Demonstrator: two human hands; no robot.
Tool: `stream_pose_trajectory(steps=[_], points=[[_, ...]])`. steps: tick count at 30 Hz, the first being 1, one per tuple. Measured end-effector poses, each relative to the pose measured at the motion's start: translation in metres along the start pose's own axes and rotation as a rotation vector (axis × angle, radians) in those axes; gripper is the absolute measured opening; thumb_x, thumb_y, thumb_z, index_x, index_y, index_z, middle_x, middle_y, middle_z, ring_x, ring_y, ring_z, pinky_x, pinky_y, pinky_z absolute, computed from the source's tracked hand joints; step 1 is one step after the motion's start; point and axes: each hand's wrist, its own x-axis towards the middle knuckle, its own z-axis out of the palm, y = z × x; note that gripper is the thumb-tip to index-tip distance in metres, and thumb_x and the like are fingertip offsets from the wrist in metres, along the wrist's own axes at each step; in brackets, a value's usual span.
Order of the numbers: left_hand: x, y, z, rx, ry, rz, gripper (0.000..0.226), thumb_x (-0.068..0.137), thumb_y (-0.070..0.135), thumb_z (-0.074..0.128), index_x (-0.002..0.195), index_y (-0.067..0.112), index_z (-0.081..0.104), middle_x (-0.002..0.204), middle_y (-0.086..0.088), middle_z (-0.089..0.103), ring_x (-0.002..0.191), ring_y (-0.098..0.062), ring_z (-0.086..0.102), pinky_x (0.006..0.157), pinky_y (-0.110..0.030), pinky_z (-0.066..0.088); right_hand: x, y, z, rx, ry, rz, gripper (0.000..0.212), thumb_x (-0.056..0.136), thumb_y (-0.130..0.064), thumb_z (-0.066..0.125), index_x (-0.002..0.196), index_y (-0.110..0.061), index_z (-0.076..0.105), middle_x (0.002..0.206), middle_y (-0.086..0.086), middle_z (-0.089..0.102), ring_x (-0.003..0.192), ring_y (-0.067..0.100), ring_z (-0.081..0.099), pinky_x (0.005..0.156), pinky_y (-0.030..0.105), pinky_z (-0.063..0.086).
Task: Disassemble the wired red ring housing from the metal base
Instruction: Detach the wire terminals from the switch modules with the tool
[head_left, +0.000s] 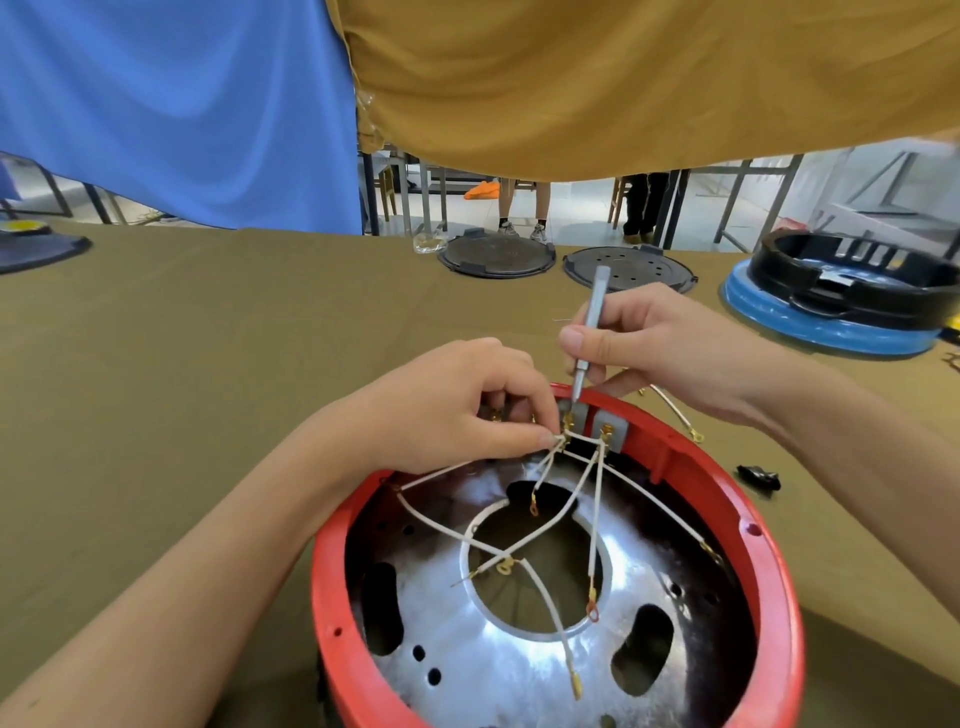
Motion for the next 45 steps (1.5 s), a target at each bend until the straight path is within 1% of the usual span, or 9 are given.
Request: stream_pose_trajectory(steps=[6,9,12,17,21,24,34,41,45], points=[[0.0,-0.002,0.0,-0.015,-0.018,-0.006,0.003,0.088,0.029,0.071,0.088,0.032,0.071,0.076,0.014,0.057,0.082,-0.013,0.051,0.078,-0.035,0.045,-0.004,0.005,0.002,0.059,0.013,0.002,0.029,0.079,-0.046,0.065,0.081,-0.018,0.069,0.067,-0.006,0.062,0.065,0.002,0.061,0.061,0.015,0.051],[0.0,-0.002,0.0,-0.008,-0.006,-0.002,0.003,0.087,0.029,0.071,0.089,0.031,0.072,0.077,0.013,0.058,0.082,-0.013,0.051,0.078,-0.035,0.045,-0.011,-0.002,0.002,-0.104,0.065,-0.149,0.026,0.083,-0.043,0.063,0.084,-0.018,0.069,0.073,-0.004,0.066,0.069,0.009,0.065,0.067,0.021,0.055],[0.0,-0.002,0.001,0.004,-0.001,-0.005,0.003,0.087,0.028,0.072,0.089,0.03,0.073,0.08,0.01,0.061,0.083,-0.013,0.052,0.079,-0.034,0.045,-0.013,-0.01,0.007,-0.329,0.056,-0.306,0.02,0.086,-0.042,0.063,0.083,-0.023,0.07,0.077,-0.014,0.067,0.076,0.005,0.065,0.071,0.013,0.047],[0.0,0.0,0.0,-0.03,-0.008,-0.007,0.005,0.086,0.025,0.073,0.087,0.03,0.072,0.081,0.013,0.061,0.084,-0.013,0.053,0.081,-0.035,0.045,-0.012,-0.015,0.008,-0.424,0.029,-0.327,0.019,0.088,-0.039,0.063,0.085,-0.022,0.072,0.08,-0.013,0.069,0.082,0.007,0.066,0.077,0.017,0.048],[0.0,0.0,0.0,-0.038,-0.006,-0.02,0.005,0.085,0.024,0.073,0.085,0.028,0.073,0.081,0.014,0.063,0.083,-0.014,0.053,0.078,-0.032,0.046,-0.011,-0.011,0.007,-0.229,0.026,-0.204,0.023,0.084,-0.04,0.065,0.082,-0.017,0.071,0.072,-0.003,0.066,0.069,0.01,0.064,0.069,0.024,0.054],[0.0,0.001,0.0,-0.039,-0.014,-0.025,0.002,0.086,0.026,0.072,0.085,0.027,0.073,0.08,0.012,0.062,0.083,-0.016,0.053,0.076,-0.031,0.046,-0.01,-0.003,0.003,-0.034,0.054,-0.055,0.028,0.078,-0.045,0.066,0.08,-0.018,0.07,0.067,-0.004,0.063,0.063,0.005,0.06,0.059,0.014,0.05],[-0.001,0.001,0.0,-0.03,-0.006,-0.034,0.002,0.086,0.026,0.072,0.086,0.027,0.073,0.077,0.011,0.061,0.082,-0.015,0.053,0.076,-0.03,0.046,-0.005,0.018,0.001,0.339,-0.046,0.156,0.025,0.078,-0.039,0.071,0.078,-0.014,0.07,0.068,0.002,0.058,0.063,0.009,0.064,0.064,0.021,0.055],[-0.007,0.004,-0.004,0.051,0.039,-0.093,0.003,0.085,0.029,0.071,0.083,0.028,0.073,0.074,0.011,0.063,0.078,-0.013,0.055,0.074,-0.031,0.046,-0.012,0.006,-0.003,0.218,0.177,-0.098,0.027,0.084,-0.038,0.067,0.082,-0.012,0.074,0.078,0.015,0.065,0.075,0.02,0.068,0.074,0.025,0.058],[-0.013,0.005,-0.008,0.219,0.082,-0.152,0.005,0.083,0.029,0.069,0.079,0.027,0.071,0.07,0.008,0.062,0.071,-0.009,0.055,0.069,-0.031,0.046,-0.017,-0.001,-0.002,0.09,0.135,-0.154,0.026,0.086,-0.032,0.066,0.088,-0.007,0.07,0.085,0.012,0.069,0.085,0.029,0.071,0.078,0.031,0.061]])
